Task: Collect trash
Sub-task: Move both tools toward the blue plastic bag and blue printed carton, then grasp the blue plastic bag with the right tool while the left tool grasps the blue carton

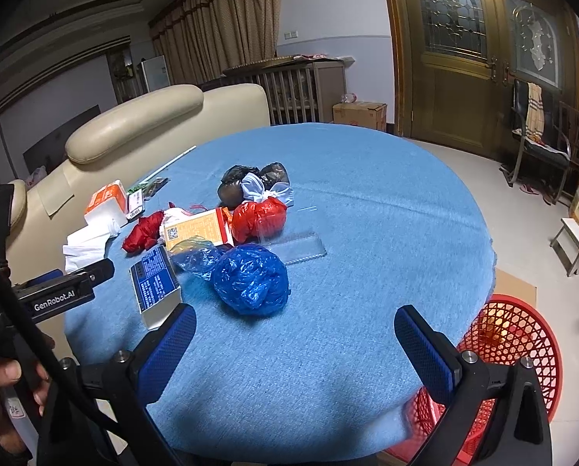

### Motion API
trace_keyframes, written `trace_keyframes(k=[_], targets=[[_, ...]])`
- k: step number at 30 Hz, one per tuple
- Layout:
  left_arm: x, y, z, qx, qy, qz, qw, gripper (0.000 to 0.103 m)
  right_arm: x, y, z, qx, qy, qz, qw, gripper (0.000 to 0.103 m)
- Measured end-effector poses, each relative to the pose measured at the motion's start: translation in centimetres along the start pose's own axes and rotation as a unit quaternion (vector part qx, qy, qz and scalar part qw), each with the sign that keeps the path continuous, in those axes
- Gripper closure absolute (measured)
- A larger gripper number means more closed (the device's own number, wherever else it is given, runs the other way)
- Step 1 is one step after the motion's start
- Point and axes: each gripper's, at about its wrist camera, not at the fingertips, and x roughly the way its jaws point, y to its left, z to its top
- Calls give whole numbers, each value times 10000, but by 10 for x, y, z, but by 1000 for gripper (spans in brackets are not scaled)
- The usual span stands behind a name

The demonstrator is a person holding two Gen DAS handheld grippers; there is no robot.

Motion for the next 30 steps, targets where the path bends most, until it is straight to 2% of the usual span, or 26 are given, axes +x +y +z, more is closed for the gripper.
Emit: trace_keyframes(k=[30], targets=[[-1, 0, -1, 12, -4, -67, 10000, 0, 3, 3, -2, -22, 3, 12, 10000, 0]])
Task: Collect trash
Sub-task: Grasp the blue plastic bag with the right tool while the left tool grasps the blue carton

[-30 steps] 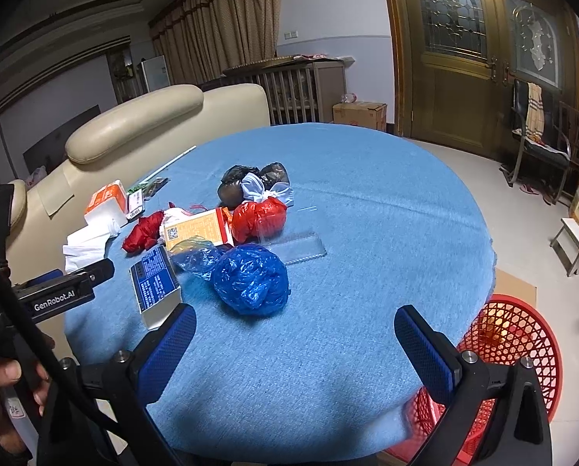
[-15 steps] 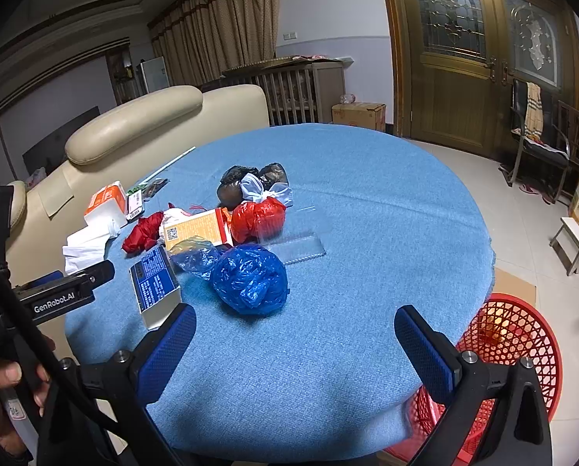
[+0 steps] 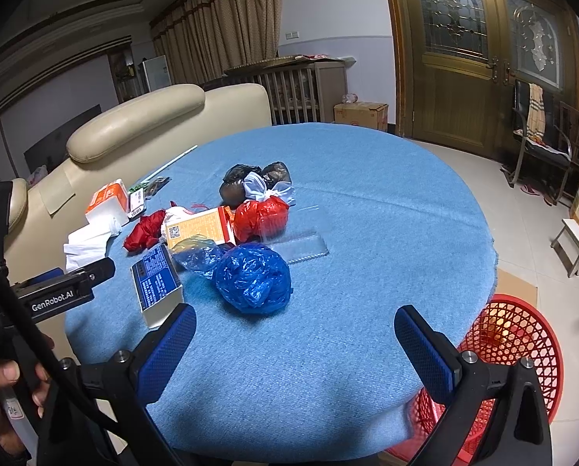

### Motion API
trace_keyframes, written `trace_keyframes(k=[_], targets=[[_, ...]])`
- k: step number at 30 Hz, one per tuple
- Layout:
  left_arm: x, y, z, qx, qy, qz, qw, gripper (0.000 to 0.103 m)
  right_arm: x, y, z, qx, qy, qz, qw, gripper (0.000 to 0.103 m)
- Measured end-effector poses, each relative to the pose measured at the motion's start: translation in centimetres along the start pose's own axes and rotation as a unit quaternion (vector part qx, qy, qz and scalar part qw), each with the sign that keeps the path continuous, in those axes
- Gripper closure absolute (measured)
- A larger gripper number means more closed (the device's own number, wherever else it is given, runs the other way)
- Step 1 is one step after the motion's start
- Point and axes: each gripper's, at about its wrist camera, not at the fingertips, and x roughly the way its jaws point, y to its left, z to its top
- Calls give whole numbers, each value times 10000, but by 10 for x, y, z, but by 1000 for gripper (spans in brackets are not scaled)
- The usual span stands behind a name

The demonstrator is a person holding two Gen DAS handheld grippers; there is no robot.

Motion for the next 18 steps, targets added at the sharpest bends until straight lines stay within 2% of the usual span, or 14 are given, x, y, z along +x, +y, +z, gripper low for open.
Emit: trace_keyframes(k=[10, 16, 18], targets=[[-1, 23, -7, -156, 5, 13, 9999, 0, 13, 6, -2, -124, 133, 128, 9998, 0], [7, 42, -15, -336, 160, 20, 9993, 0, 48, 14, 9, -289, 286, 418, 9983, 0], [11, 44, -17, -340, 213, 33, 9992, 0, 65, 16, 14, -308, 380, 401, 9980, 0]])
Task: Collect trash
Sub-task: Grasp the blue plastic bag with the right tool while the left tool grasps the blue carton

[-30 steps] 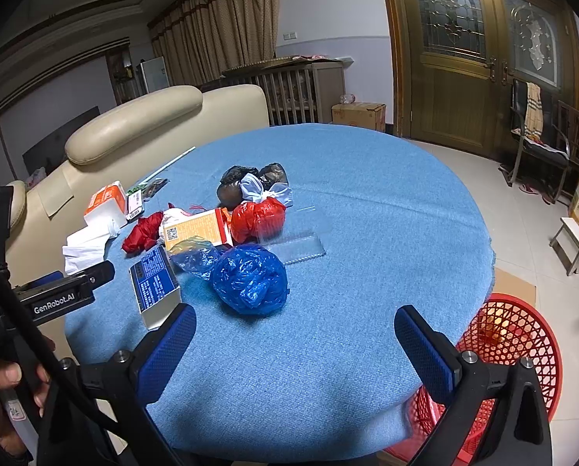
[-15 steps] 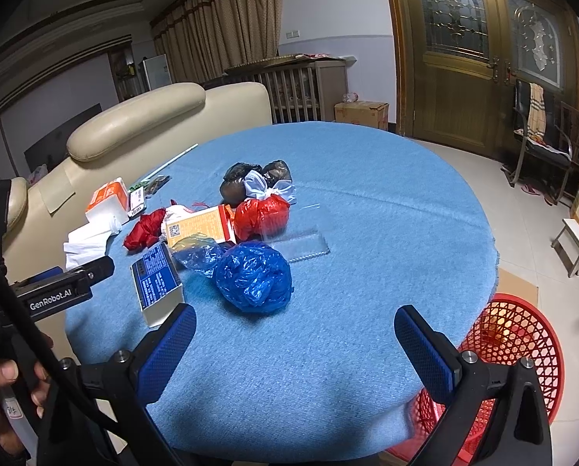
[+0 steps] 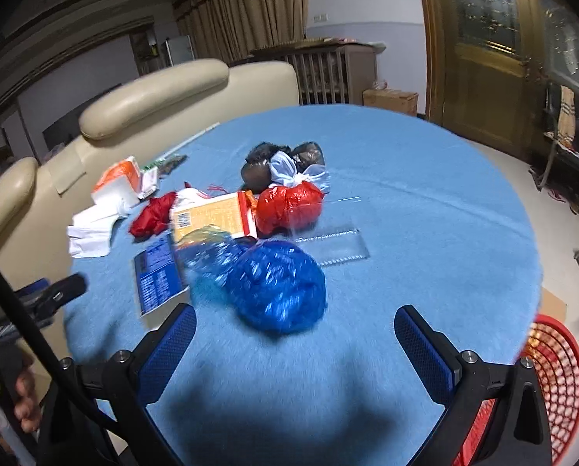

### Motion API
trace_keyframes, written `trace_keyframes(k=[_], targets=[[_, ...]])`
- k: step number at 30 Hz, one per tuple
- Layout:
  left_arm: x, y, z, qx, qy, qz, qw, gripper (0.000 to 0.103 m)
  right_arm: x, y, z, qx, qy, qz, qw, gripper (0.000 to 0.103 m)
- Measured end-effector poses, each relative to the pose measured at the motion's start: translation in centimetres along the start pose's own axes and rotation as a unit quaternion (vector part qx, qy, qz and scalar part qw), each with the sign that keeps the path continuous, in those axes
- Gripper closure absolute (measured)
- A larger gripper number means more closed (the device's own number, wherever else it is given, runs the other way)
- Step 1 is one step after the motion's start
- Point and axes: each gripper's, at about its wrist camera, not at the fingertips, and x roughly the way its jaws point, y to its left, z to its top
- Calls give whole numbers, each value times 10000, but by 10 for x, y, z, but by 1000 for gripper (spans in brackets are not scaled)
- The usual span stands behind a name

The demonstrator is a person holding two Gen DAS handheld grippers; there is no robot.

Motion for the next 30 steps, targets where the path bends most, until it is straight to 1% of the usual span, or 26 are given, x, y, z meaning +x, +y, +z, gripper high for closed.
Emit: trace_keyframes(k=[5, 7, 8, 9, 10, 13, 15, 18, 21, 25, 27, 30], targets=[[7, 2, -1, -41, 89, 2, 10000, 0, 45, -4, 14, 149, 335, 57, 9993, 0], [10, 1, -1, -29, 120, -5, 9999, 0, 59, -5, 15, 230, 445, 157, 9986, 0], [11, -1, -1, -8, 132, -22, 9999, 0, 64, -5, 14, 262, 510, 283, 9980, 8], [11, -3, -1, 25, 141, -36, 9999, 0, 70, -6, 13, 318, 605, 499, 9964, 19], [12, -7, -1, 61, 145, -43, 9999, 0, 74, -7, 11, 413, 740, 740, 9937, 40], [14, -18, 0, 147, 172, -119, 9997, 0, 68, -7, 8, 440, 677, 927, 9924, 40], [15, -27, 1, 211, 182, -216, 9994, 0, 56, -9, 5, 455, 586, 1025, 9920, 40], [19, -46, 4, 327, 166, -331, 9988, 0, 30, -17, 2, 574, 326, 1031, 9925, 40], [27, -62, 9, 321, 208, -354, 9986, 0, 4, -30, -1, 743, 54, 906, 9931, 40], [39, -81, 15, 303, 228, -192, 9991, 0, -23, -53, -6, 1046, -212, 797, 9911, 40], [47, -89, 17, 321, 261, -21, 9991, 0, -35, -65, -7, 1178, -314, 734, 9898, 40], [60, -98, 16, 306, 411, 245, 9984, 0, -45, -77, -9, 1291, -350, 722, 9884, 40]])
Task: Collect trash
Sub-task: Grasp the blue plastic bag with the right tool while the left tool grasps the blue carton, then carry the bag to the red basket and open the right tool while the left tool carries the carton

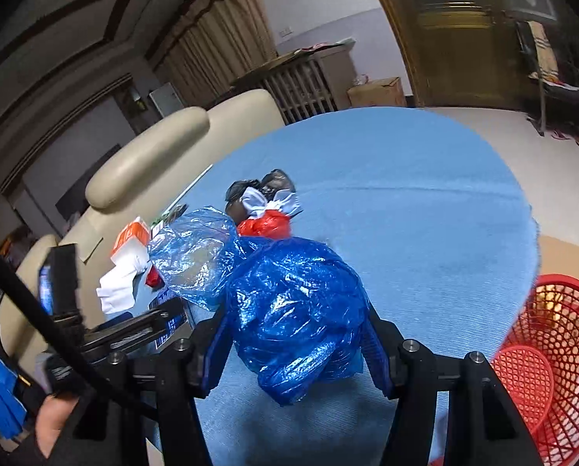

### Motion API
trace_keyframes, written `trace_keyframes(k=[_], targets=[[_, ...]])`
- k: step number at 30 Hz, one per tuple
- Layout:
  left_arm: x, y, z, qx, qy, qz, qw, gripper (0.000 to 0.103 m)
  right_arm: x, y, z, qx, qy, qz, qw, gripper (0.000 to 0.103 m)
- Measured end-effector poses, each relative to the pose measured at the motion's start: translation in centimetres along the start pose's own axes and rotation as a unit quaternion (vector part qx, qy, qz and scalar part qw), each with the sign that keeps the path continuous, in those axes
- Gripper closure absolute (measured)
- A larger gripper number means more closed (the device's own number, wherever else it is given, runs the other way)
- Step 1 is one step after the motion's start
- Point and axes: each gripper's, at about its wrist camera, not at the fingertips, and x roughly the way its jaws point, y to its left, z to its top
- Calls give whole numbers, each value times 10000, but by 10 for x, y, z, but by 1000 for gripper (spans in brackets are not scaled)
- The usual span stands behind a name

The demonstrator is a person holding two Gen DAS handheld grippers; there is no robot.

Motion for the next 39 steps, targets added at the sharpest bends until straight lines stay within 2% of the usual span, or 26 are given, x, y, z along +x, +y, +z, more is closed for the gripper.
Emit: trace_keyframes(k=[3, 5, 7, 8, 12, 17, 24, 29, 33, 35, 39], targets=[[14, -2, -2, 42, 174, 231, 9996, 0, -4, -4, -3, 37, 16, 21, 10000, 40], [19, 3, -5, 10, 247, 156, 9996, 0, -2, -5, -5, 51, 54, 54, 10000, 40], [20, 11, -9, -104, 320, -165, 9993, 18, 0, -6, -8, 45, 62, 67, 9999, 40], [20, 13, -10, -109, 349, -193, 9991, 23, 1, -7, -10, 49, 69, 75, 9999, 40], [10, 24, -16, -17, 281, -368, 9989, 29, 1, -10, -13, 91, 86, 108, 9999, 40], [-15, 22, -22, 172, -4, -463, 9988, 31, 2, -9, -17, 88, 89, 102, 9999, 40], [-53, -1, -18, 562, -405, -842, 9940, 32, -9, -17, -21, 159, -3, -78, 9998, 40], [-72, -33, -19, 937, -528, -1222, 9867, 32, -36, -44, -28, 435, -238, -415, 9979, 40], [-85, -61, -26, 1273, -578, -1542, 9781, 32, -63, -78, -37, 730, -437, -856, 9927, 40], [-92, -77, -30, 1480, -599, -1707, 9723, 32, -77, -100, -44, 925, -504, -1113, 9882, 40], [-110, -115, -39, 1943, -677, -2113, 9555, 32, -100, -139, -57, 1315, -540, -1552, 9776, 40]])
